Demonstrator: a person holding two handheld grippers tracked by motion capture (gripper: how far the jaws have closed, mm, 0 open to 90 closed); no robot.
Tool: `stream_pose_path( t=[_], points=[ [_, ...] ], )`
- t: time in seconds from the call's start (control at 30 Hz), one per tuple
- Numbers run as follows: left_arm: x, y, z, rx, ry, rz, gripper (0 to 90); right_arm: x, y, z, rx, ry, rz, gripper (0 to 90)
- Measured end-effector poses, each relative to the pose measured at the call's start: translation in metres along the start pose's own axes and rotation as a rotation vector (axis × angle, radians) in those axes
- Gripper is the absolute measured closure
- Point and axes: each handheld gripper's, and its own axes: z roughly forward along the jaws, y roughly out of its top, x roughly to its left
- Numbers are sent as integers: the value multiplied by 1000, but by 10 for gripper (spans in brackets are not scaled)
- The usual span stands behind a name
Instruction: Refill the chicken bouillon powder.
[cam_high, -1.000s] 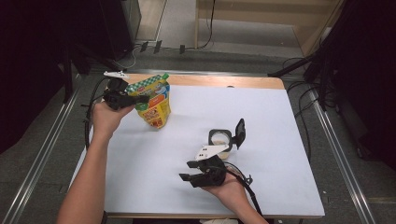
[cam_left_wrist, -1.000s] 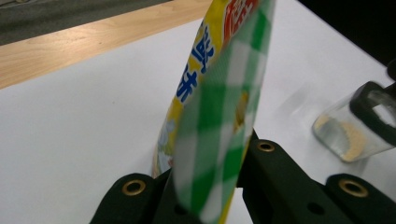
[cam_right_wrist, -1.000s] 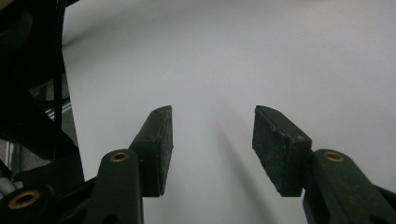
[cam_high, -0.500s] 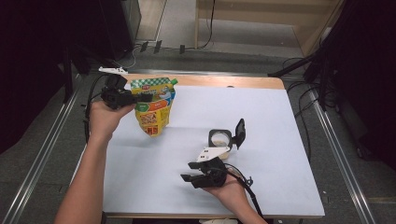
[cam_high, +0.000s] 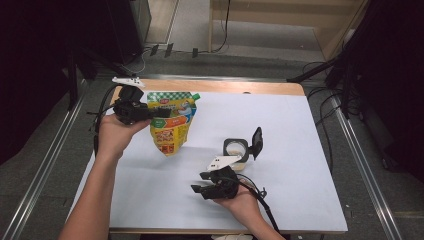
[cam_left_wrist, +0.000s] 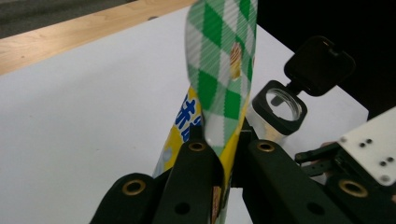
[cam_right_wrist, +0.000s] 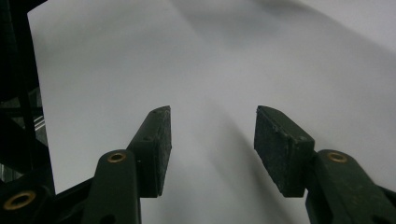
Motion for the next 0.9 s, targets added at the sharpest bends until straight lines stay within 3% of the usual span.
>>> stream_pose_path(
  t=[0.33, 0.5, 0.9],
  points=[
    [-25, -2, 4, 30, -54, 17, 900, -5, 3, 8, 25, -24, 51, 537],
    [-40, -1, 6, 43, -76, 36, 900, -9, 4, 10, 12, -49, 54, 547],
    [-68, 2, 7, 68, -153, 37, 900, -13, 5, 12, -25, -83, 70, 554]
  ],
)
